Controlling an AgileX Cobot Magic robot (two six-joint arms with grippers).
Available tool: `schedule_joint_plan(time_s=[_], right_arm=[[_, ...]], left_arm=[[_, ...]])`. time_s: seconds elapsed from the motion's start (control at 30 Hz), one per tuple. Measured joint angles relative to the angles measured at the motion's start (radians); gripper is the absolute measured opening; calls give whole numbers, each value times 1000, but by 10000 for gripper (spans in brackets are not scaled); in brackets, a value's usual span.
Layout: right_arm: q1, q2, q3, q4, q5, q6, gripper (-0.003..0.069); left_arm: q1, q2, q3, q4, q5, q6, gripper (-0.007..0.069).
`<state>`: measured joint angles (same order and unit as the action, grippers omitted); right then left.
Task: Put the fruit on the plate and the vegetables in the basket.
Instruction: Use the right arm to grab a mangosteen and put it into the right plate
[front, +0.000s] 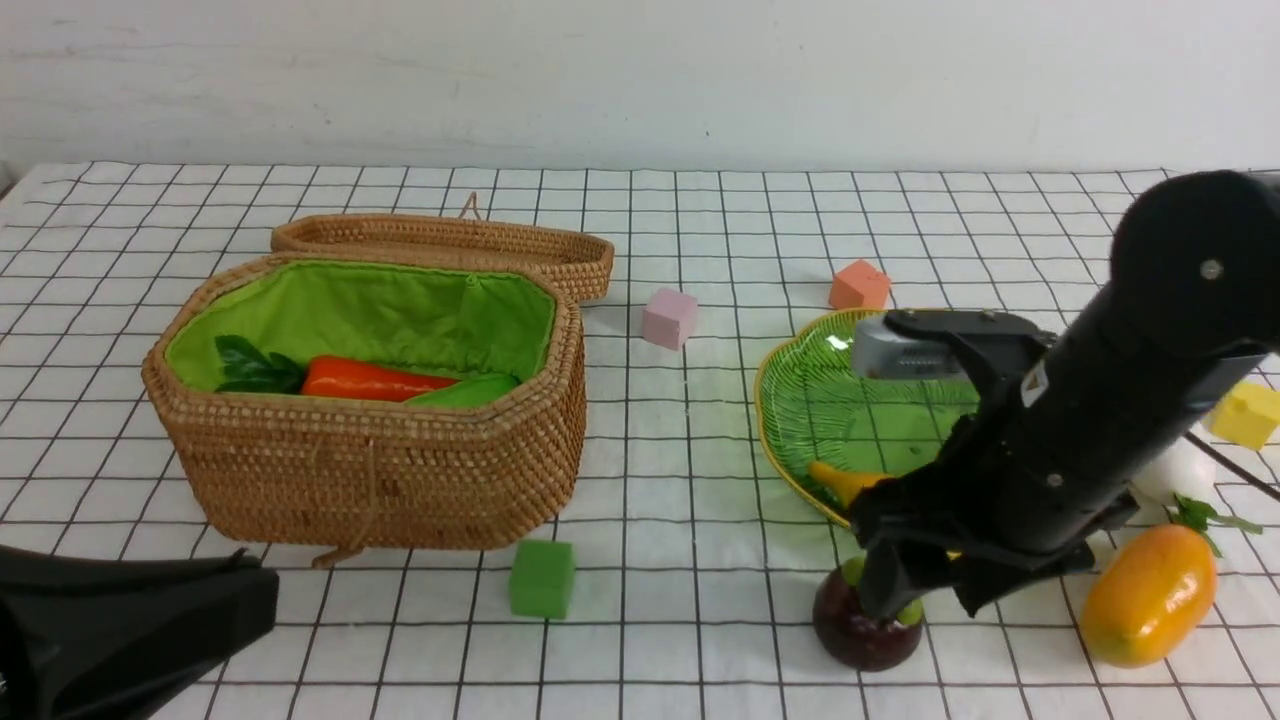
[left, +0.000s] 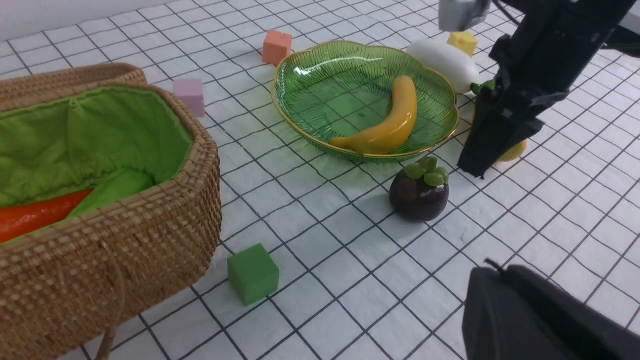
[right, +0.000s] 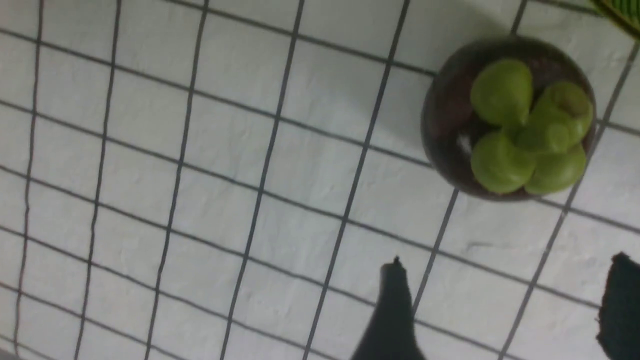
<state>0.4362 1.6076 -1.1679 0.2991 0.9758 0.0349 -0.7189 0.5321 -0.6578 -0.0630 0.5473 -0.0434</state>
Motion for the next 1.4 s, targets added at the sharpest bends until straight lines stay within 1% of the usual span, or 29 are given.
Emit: schedule_joint_plan(time_s=[0.03,0.1,0.2,0.37,0.83,0.9,1.03,1.2,1.27,1.4], right_arm=[[1,4,-1,-2,-3,0,551],[4,61,-20,-31,-23,0,591],[4,128,-48,-66,-50,7,608],[6,198,-80,-69,-96,25,610],[7,294,-104,-68,-100,26,613],[7,299,-105,-66,-99,25,603],[6,300,-106,-48,-93,18,594],[5,295,-103,42,-48,-44,594],[7,276,-96,56,-14,-52,594],[8,170,-104,36,21,-45,594]], left_arm=[[0,0,0,0,-2,0,-13],[0,0,2,-2,-9,0,-13],[0,0,2,-6,-13,0,-13],[0,0,2,-9,-14,0,-13],[0,0,2,-9,-14,0,-13],[0,0,2,-9,-14,0,-13],[0,0,2,-9,-14,0,-13],[0,0,2,-9,-14,0,-13],[0,0,2,-9,-14,0,-13],[0,0,2,-9,-18,0,-13]])
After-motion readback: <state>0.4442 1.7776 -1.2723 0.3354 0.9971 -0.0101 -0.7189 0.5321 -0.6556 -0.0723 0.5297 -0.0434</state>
